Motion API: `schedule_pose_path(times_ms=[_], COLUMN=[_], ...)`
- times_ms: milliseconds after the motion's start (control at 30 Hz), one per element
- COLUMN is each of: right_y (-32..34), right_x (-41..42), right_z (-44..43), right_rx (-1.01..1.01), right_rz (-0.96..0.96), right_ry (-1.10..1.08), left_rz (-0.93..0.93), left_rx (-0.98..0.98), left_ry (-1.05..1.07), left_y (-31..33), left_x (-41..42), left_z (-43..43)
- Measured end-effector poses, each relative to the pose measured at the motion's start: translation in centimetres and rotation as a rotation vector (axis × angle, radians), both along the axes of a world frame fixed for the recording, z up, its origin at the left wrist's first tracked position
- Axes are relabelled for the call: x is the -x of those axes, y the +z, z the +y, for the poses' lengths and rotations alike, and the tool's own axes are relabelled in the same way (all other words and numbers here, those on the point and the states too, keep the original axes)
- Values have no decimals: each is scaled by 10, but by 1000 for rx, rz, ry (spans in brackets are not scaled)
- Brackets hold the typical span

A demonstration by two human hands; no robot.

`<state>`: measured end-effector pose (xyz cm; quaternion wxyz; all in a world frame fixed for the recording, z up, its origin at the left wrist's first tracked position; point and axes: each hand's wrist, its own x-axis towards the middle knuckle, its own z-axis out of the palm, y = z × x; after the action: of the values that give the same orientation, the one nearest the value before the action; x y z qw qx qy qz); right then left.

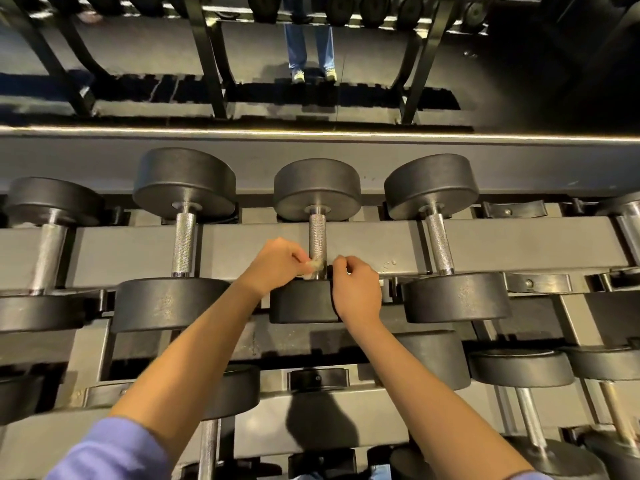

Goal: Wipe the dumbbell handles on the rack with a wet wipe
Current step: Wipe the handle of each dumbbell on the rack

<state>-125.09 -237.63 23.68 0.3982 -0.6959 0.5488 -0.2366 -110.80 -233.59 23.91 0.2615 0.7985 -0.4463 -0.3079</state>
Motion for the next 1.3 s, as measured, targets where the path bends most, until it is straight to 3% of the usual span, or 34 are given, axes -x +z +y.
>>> schedule_pose_path(times_ms=[133, 267, 367, 500, 667, 867, 967, 1100, 1200, 1300], right_y=[0, -5, -7, -8, -1, 17, 15, 10, -5, -11], right_x=[0, -1, -1, 0, -4, -15, -27, -46, -55, -50], right_z=[0, -1, -2, -4, -17, -42, -53, -65, -69, -70], right_rx=[19, 20, 7, -1, -77, -303, -220, 75, 251, 227], right_rz=[9, -3, -2, -35, -168, -323, -274, -125, -40, -11], right_ry=[-3, -18, -15, 72, 229, 155, 99, 26, 116, 169], left_rz=[-9, 107, 58, 117, 167, -94, -218, -313, -224, -178], left_rx=[38, -42, -51, 154, 299, 459, 481, 500, 357, 334], left_ry=[90, -72, -80, 84, 106, -16, -9, 97, 43, 58], left_y=[3, 4, 4, 4, 12, 5, 10, 27, 25, 21], left_x=[5, -2, -3, 6, 8, 6, -1, -17, -24, -25], left_z=[-5, -1, -1, 1, 1, -10, -12, -20, -23, -23])
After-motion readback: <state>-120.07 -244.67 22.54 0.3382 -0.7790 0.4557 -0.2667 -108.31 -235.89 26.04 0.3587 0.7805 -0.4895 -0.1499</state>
